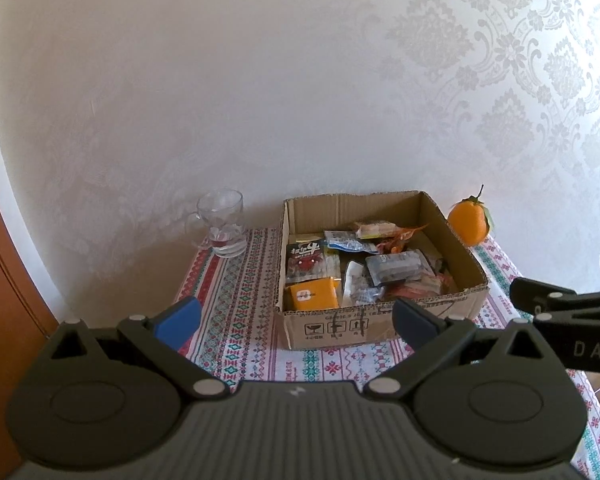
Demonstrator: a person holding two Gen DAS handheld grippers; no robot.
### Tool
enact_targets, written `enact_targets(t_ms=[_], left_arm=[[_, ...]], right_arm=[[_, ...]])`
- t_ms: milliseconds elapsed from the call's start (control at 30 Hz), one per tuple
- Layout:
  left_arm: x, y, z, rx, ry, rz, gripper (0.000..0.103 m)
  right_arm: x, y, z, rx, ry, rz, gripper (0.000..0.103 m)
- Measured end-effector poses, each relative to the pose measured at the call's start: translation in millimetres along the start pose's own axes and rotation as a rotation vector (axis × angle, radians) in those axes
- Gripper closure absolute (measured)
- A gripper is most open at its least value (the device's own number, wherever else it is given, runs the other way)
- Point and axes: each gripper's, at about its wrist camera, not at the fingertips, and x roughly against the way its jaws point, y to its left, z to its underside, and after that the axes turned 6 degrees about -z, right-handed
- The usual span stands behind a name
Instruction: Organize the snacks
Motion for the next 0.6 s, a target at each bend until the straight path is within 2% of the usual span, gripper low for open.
enact_targets(t_ms=[600], left_arm=[[1.0,3.1,0.7,0.005,0.000,0.001,0.001]], right_arm=[[1.7,1.7,0.6,0.001,-0.002,-0.005,0.000]])
